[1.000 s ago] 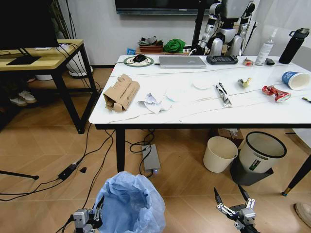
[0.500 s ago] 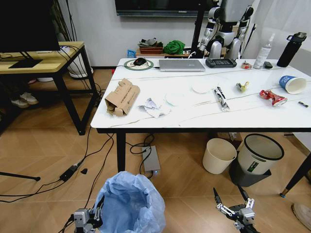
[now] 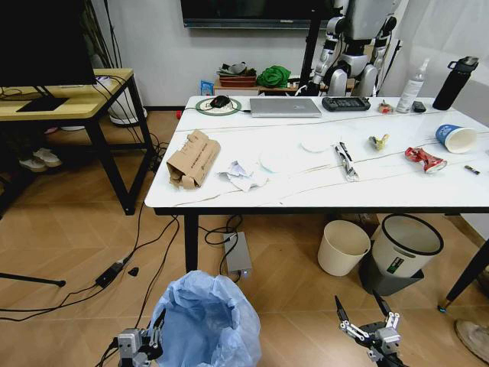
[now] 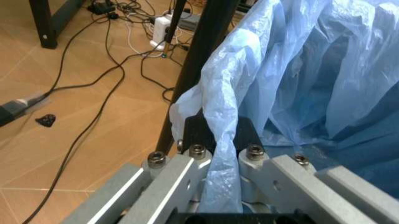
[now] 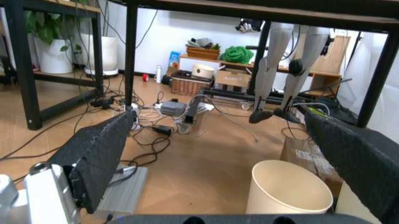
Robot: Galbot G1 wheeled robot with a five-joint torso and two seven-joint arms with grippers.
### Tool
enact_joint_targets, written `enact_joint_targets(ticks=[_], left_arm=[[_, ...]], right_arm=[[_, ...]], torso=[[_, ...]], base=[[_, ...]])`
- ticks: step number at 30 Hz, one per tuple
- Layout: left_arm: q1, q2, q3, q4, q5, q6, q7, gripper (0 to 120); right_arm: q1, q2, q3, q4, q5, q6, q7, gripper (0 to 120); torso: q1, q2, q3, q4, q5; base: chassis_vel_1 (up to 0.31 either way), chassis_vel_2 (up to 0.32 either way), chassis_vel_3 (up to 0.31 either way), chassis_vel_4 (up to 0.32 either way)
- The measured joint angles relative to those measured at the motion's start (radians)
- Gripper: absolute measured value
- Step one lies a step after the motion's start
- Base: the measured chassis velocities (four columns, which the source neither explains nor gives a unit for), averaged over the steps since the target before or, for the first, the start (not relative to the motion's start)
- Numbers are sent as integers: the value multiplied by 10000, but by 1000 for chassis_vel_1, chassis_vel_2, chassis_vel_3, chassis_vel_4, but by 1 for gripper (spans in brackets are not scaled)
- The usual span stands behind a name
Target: Pick up the trash bin and place the trash from the table into it.
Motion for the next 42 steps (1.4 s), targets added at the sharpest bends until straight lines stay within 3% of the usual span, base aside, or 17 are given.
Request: enact_joint_targets(ticks=[42], left_arm=[[29,-79,23,-56,40,38,-17,0]], right_arm=[[50,0,-12,-1,23,-37,9,100]], torso=[[785,1885,1102,0,0]], base=[[0,0,0,0]])
